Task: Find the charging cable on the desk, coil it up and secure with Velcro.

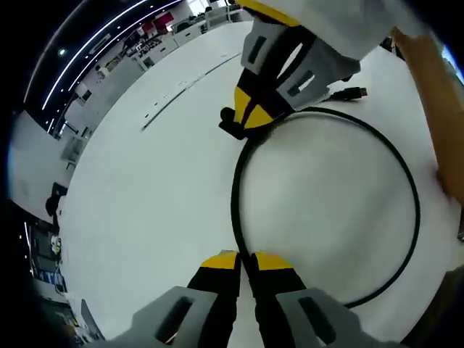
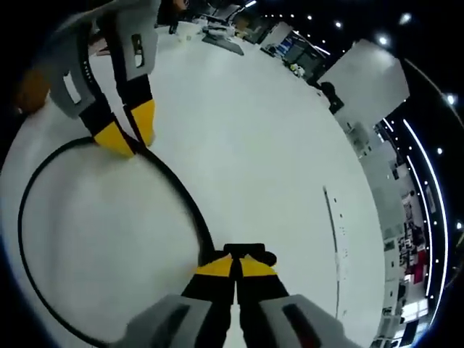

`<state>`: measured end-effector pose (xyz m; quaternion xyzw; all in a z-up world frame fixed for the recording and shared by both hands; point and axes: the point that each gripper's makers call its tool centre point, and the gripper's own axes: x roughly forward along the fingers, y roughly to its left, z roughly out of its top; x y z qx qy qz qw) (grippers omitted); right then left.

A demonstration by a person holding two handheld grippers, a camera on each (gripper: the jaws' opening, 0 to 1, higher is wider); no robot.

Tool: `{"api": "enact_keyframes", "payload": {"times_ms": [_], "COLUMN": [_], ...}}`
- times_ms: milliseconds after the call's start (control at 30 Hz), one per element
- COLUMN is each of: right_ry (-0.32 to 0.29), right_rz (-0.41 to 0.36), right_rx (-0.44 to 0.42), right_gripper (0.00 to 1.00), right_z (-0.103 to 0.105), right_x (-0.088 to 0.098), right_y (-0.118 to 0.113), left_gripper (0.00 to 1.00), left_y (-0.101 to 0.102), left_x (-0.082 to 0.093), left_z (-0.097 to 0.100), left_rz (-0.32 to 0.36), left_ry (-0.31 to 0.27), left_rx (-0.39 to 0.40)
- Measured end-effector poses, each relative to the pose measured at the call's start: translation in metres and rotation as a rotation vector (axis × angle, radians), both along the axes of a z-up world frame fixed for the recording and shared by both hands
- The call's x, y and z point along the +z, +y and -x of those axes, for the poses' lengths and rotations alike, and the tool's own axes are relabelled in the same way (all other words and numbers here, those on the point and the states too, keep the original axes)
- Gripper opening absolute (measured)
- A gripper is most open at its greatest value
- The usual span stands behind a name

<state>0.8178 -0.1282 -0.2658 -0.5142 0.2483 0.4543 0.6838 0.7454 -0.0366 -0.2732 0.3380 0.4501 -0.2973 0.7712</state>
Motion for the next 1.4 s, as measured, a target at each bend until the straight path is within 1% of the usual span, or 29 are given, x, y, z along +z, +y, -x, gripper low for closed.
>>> {"api": "enact_keyframes", "payload": {"times_ms": [133,200,300,467,867,1133,1267,1400], "right_ry": [-0.016,-0.028,-0.036,-0.037,-0.035,-0.048,-0.081,-0.086], "right_rz": [0.038,0.065,0.079,0.068,0.035,0.04,0.044,0.049], "right_rx": [0.025,0.025,0.02,-0.002,-0.021,-0.032,-0.06,-0.056], "right_gripper": [0.03,0.03,0.03,0.03,0.03,0.03,0.03,0.03], "right_z": [0.004,0.003,0.0,-0.006,-0.008,-0.011,-0.02,-0.02], "right_x": [0.002,0.0,-0.002,-0.006,-0.007,-0.007,-0.007,-0.006], "right_y": [0.003,0.003,0.004,0.002,0.001,0.0,-0.001,0.0], "left_gripper": [0.08,0.08,0.08,0.08,0.08,0.08,0.08,0.08], "left_y": [0.0,0.0,0.0,0.0,0.0,-0.001,-0.001,0.0], "left_x": [0.0,0.0,0.0,0.0,0.0,0.0,0.0,0.0], "left_z": [0.0,0.0,0.0,0.0,0.0,0.001,0.001,0.001], "left_rz": [0.0,0.0,-0.001,0.001,0.006,0.004,0.002,0.004], "left_ry": [0.0,0.0,-0.001,-0.001,0.0,-0.001,-0.001,0.0], "left_rx": [0.0,0.001,0.002,-0.001,-0.005,-0.001,0.0,-0.001]}}
